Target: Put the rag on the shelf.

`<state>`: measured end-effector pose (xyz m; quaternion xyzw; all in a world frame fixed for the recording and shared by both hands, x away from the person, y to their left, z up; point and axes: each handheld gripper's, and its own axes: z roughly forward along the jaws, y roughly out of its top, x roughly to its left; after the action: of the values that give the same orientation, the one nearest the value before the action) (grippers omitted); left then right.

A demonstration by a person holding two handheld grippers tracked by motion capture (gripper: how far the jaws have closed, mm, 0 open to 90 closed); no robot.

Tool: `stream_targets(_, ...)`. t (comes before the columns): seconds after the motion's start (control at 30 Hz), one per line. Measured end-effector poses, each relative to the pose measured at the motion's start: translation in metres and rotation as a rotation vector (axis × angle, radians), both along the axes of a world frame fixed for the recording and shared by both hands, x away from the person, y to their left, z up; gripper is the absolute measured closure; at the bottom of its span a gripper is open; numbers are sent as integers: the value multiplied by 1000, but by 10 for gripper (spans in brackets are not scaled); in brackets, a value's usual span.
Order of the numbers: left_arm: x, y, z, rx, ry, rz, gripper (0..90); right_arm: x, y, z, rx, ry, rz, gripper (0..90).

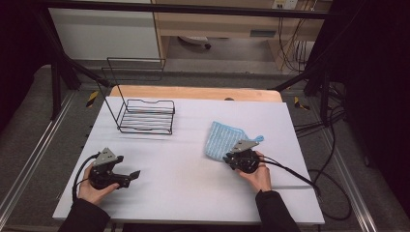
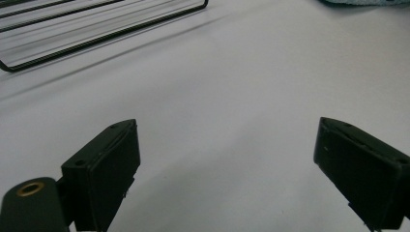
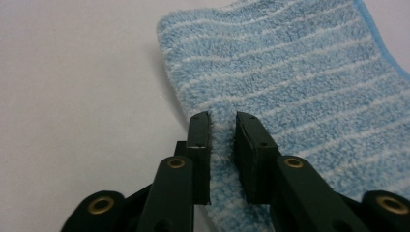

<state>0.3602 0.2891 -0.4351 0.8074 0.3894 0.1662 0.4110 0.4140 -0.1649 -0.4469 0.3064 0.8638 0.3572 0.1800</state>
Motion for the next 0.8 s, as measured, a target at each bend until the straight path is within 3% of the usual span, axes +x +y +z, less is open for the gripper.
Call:
stream_targets(0.13, 0, 0, 0, 3, 0, 2, 93, 1, -1, 2, 9, 4, -10, 864)
stream_targets(0.33, 0, 1, 0, 2, -1, 4, 94, -3, 0, 14, 59, 21, -10, 881)
stream_targets(0.47, 0, 0, 0, 3, -1, 5, 94, -10, 13, 22, 116, 60, 17, 881)
stream_targets(0.8, 0, 0, 0, 17, -4, 15, 92, -19, 45, 26, 214, 153, 5, 881)
